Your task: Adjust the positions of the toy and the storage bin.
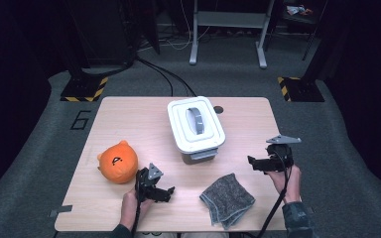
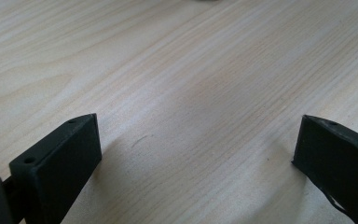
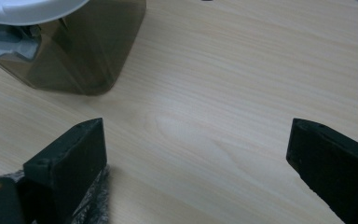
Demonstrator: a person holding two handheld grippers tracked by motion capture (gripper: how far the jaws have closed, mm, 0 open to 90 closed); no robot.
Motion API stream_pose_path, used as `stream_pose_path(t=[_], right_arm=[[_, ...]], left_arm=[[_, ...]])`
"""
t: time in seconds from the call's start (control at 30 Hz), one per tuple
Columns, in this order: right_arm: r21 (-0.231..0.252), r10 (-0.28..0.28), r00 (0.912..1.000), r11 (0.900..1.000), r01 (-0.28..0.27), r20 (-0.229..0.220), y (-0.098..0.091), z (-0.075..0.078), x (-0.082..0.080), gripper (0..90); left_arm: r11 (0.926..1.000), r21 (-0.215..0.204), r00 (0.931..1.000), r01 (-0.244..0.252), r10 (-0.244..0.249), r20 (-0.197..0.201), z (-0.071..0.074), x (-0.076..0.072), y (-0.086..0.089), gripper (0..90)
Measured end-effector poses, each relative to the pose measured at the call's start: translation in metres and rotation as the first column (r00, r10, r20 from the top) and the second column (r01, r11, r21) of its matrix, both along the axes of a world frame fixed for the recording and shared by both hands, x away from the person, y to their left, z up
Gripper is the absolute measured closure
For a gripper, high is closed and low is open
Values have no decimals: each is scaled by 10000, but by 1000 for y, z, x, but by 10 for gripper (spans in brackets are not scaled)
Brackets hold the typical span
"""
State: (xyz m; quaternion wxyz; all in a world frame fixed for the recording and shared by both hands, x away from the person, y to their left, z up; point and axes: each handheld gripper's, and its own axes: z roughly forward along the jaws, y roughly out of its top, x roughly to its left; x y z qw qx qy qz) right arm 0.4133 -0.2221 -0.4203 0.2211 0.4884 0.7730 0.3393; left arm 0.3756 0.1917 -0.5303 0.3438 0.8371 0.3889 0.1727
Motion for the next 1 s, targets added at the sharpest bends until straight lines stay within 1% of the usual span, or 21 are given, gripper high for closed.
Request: stream_pose_path(t=[0.07, 0.13, 0.17, 0.2, 0.23, 0.3, 0.33, 0.37, 0.4, 0.43, 0.53, 0.6, 0.7, 0.8, 0.83, 0.87, 0.9, 0.93, 0.97, 1.0], right_arm=[[103, 76, 10000, 9999, -76, -1, 7, 4, 5, 39], [38, 261, 9997, 9997, -261, -25, 13, 8, 10, 36], [128, 267, 9996, 9996, -267, -14, 16, 10, 13, 37], [54, 412, 9991, 9991, -412, -6, 18, 12, 15, 36], [115, 520, 9986, 9986, -520, 18, 20, 13, 19, 36], [206, 558, 9984, 9982, -558, 8, 22, 15, 21, 36], [223, 679, 9977, 9974, -678, -28, 28, 19, 26, 37], [285, 722, 9974, 9970, -721, -14, 31, 21, 29, 37], [201, 777, 9970, 9968, -778, 56, 34, 23, 31, 37], [303, 842, 9964, 9960, -842, 11, 37, 25, 34, 37], [367, 1002, 9949, 9943, -1006, 128, 48, 32, 40, 38], [395, 1233, 9923, 9915, -1238, 138, 56, 36, 44, 38], [505, 1427, 9896, 9884, -1435, 189, 69, 42, 51, 37], [424, 1734, 9847, 9838, -1740, 194, 84, 45, 57, 38], [424, 1734, 9847, 9838, -1740, 194, 84, 45, 57, 38], [439, 1970, 9802, 9793, -1978, 221, 97, 47, 63, 38], [452, 1954, 9806, 9796, -1959, 139, 101, 47, 64, 38], [406, 2043, 9788, 9780, -2046, 130, 106, 47, 66, 38], [406, 2043, 9788, 9780, -2046, 130, 106, 47, 66, 38], [444, 2176, 9760, 9751, -2174, 13, 115, 46, 70, 39]], left_arm=[[10000, 1, 10000, 0, 0, -3, 0, 0, 0, 1], [10000, -48, 10000, -40, 40, 5, 0, 0, 0, 1], [10000, -61, 10000, -50, 51, 10, 0, 0, 0, 1], [10000, -61, 10000, -55, 55, 13, 0, 0, 0, 1], [10000, -11, 10000, -18, 18, 1, 0, 0, 0, 1], [10000, -49, 10000, -35, 35, 3, 0, 0, 0, 1], [10000, -64, 10000, -66, 66, 9, 0, 0, -1, 1], [10000, -50, 10000, -53, 53, 2, 0, 0, 0, 1], [9999, -59, 9999, -98, 98, 32, 0, 0, -1, 1], [9999, -54, 9999, -108, 108, 34, 0, 0, -1, 1], [9999, -52, 9999, -100, 100, 39, 0, 0, -1, 1], [9999, -57, 9999, -108, 109, 37, 0, 0, -1, 1], [9999, -56, 9999, -104, 104, 34, 0, 0, -1, 1], [9999, -56, 9999, -105, 105, 30, 0, -1, -1, 1], [9999, -56, 9999, -105, 105, 30, 0, -1, -1, 2], [9999, -70, 9999, -106, 107, 22, -1, -1, -1, 1], [9999, -69, 9999, -103, 103, 22, -1, -1, -1, 1], [9999, -70, 9999, -104, 104, 22, -1, -1, -1, 2], [9999, -70, 9999, -104, 104, 22, -1, -1, -1, 1], [9999, -70, 9999, -105, 106, 25, -1, -1, -1, 2]])
